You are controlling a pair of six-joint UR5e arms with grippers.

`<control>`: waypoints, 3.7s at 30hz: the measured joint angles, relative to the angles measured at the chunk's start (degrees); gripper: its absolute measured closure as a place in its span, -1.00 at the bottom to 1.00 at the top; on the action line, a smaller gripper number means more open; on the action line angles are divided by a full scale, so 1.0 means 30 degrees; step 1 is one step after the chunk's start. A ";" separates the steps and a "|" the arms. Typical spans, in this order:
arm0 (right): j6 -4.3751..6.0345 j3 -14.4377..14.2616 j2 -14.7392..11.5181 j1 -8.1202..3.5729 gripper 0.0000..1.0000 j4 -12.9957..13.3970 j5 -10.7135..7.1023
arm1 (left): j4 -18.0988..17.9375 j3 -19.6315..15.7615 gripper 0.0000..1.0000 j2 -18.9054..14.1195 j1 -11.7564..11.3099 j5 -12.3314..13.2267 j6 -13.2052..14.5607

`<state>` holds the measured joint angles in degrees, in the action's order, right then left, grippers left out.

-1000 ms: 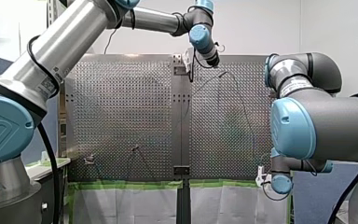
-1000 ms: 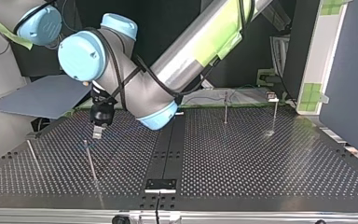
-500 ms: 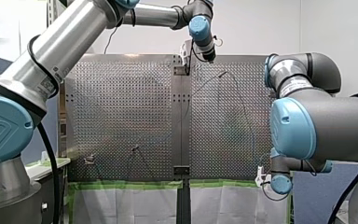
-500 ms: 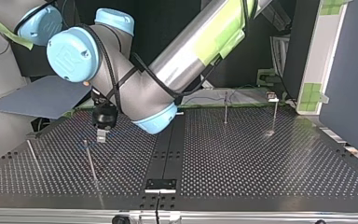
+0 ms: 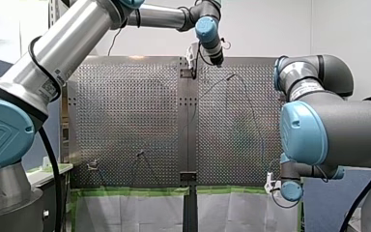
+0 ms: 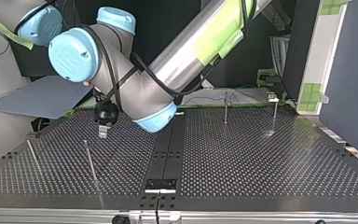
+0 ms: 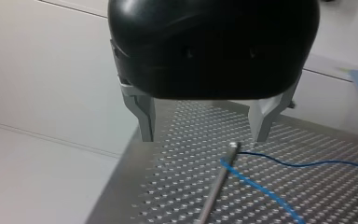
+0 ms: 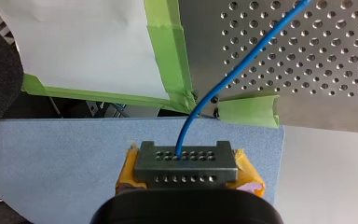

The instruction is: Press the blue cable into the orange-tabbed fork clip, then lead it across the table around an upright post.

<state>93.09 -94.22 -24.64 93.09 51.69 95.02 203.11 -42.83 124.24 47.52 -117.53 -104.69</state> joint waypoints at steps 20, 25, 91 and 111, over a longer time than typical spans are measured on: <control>-0.0005 0.0010 0.0021 0.0011 1.00 -0.0001 0.0001 | -0.0153 -0.1364 -0.97 -0.0005 -0.0051 0.0320 0.0066; -0.0016 0.0012 0.0020 0.0016 1.00 -0.0001 0.0001 | -0.0121 -0.1366 -0.97 -0.0006 -0.0040 0.0306 0.0054; 0.0058 0.0010 0.0078 0.0044 1.00 0.0053 0.0001 | -0.6427 -0.0535 -0.97 0.2245 -0.2888 0.3920 -0.4700; 0.0059 0.0012 0.0127 0.0210 1.00 0.0059 0.0005 | -0.8501 0.1741 -0.97 0.2281 -0.2850 0.2939 -0.5175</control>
<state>93.27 -94.18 -24.26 93.72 51.87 95.03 177.61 -37.60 131.08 38.97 -108.71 -120.21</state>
